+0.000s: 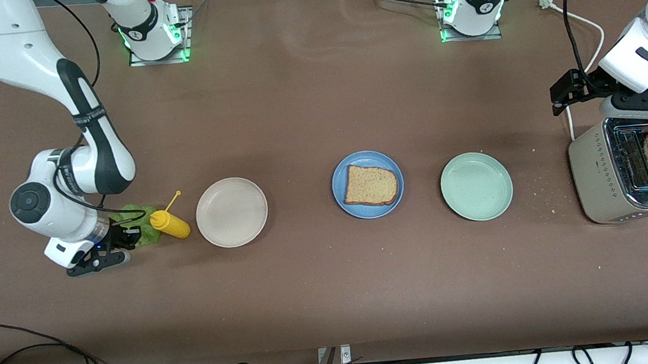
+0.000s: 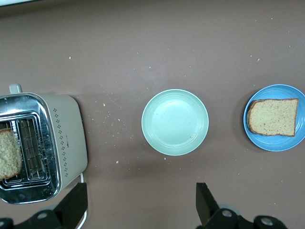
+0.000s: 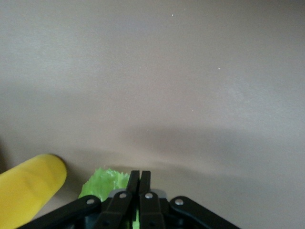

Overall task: Make sandwich in blue plate with both arms
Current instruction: 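Grasp the lettuce leaf with the right gripper and lift it, then carry the lettuce with the right gripper over the blue plate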

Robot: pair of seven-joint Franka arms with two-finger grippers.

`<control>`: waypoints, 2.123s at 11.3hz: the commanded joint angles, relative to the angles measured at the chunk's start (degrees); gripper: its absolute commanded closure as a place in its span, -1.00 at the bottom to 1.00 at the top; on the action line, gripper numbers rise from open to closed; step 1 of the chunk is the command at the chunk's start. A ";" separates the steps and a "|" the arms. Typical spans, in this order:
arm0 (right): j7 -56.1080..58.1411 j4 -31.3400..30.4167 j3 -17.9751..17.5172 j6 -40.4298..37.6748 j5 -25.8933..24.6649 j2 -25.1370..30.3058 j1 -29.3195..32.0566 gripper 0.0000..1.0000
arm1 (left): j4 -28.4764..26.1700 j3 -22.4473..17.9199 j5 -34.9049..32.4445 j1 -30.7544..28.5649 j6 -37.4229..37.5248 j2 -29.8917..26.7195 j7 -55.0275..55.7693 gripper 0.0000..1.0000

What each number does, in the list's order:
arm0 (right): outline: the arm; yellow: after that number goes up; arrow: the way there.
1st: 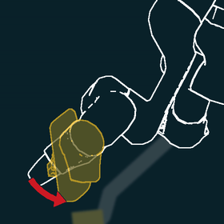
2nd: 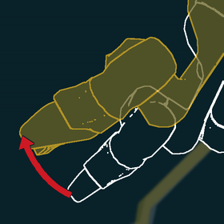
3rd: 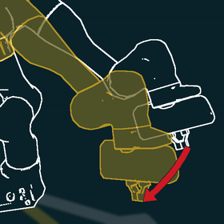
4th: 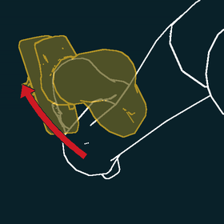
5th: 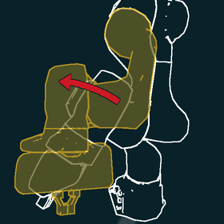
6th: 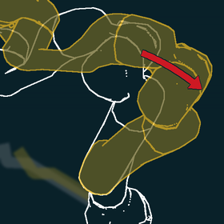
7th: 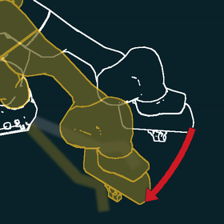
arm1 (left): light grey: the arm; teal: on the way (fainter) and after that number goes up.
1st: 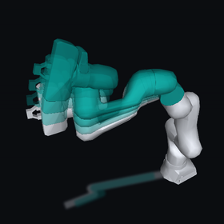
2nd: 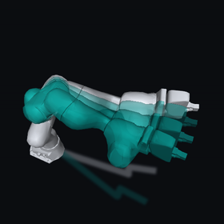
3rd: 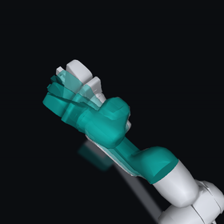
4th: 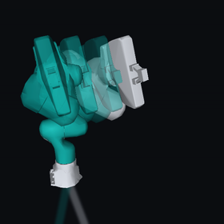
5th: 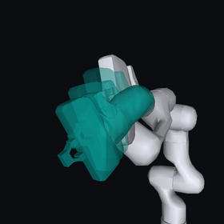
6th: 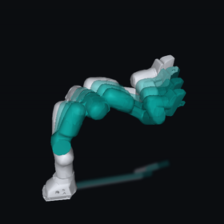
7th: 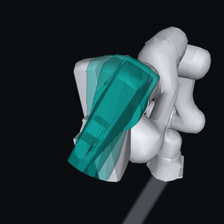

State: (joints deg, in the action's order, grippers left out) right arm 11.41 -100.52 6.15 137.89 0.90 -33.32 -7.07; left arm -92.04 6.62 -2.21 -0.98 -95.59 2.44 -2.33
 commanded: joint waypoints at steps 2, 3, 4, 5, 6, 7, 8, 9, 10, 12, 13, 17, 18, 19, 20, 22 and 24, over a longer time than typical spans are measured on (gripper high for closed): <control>0.90 -1.52 -0.52 -6.48 -0.64 6.24 0.31 1.00 | 0.11 -0.20 -0.87 0.18 0.58 -0.51 0.75 -1.00; 0.90 -0.91 -0.96 -8.06 -0.64 6.94 0.31 1.00 | 0.11 -0.20 -0.87 0.27 0.58 -0.51 0.75 -1.00; 0.90 -0.04 -1.14 -9.91 -0.64 7.47 0.31 1.00 | 0.11 -0.20 -0.87 0.27 0.58 -0.25 0.75 -1.00; 0.90 0.58 -1.14 -12.45 -0.64 8.70 0.31 1.00 | 0.11 -0.20 -0.87 0.27 0.58 -0.24 0.75 -1.00; 0.90 1.02 -1.22 -15.43 -0.64 10.19 0.31 1.00 | 0.11 -0.20 -0.87 0.27 0.58 -0.24 0.75 -1.00; 0.90 1.90 -1.23 -18.25 -0.64 11.51 0.22 1.00 | 0.11 -0.20 -0.87 0.27 0.58 -0.16 0.75 -1.00; 0.81 2.86 -1.23 -20.88 -0.64 12.65 0.13 1.00 | 0.11 -0.20 -0.87 0.27 0.58 -0.15 0.75 -1.00; 0.72 3.92 -1.23 -23.61 -0.64 13.79 -0.13 1.00 | 0.11 -0.20 -0.96 0.27 0.58 -0.15 0.75 -1.00; 0.72 5.06 -1.31 -26.07 -0.64 14.50 -0.39 1.00 | 0.11 -0.20 -0.87 0.27 0.58 -0.07 0.75 -1.00; 0.72 8.65 -1.23 -30.82 -0.46 14.95 -1.44 1.00 | 0.11 -0.20 -0.87 0.27 0.58 -0.07 0.75 -1.00; 0.02 11.46 -1.14 -33.97 -0.11 14.86 -3.37 1.00 | 0.11 -0.20 -0.87 0.27 0.58 -0.07 0.75 -1.00; -11.02 19.46 -0.79 -38.39 -0.02 11.27 -10.84 1.00 | 0.20 -0.20 -0.87 0.27 0.58 0.20 0.75 -1.00; -15.84 22.53 -0.70 -39.97 1.20 9.08 -13.20 1.00 | 0.20 -0.20 -0.87 0.27 0.58 0.20 0.66 -1.00; -21.11 25.78 -0.70 -40.50 3.38 6.54 -15.66 1.00 | 0.20 -0.20 -0.87 0.27 0.58 0.20 0.75 -1.00; -26.65 28.33 -0.79 -40.42 5.06 4.25 -17.95 1.00 | 0.20 -0.20 -0.87 0.27 0.58 0.28 0.75 -1.00; -37.11 34.22 -0.70 -39.64 6.48 -0.76 -23.31 1.00 | 0.20 -0.20 -0.87 0.27 0.58 0.28 0.66 -1.00; -48.18 40.20 -0.79 -38.93 6.48 -6.21 -27.80 1.00 | 0.20 -0.20 -0.87 0.27 0.58 0.28 0.66 -1.00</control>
State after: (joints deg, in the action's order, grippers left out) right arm -25.89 -70.70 4.65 100.10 6.35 -31.79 -30.50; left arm -92.08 6.57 -2.21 -0.98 -95.59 2.78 -2.33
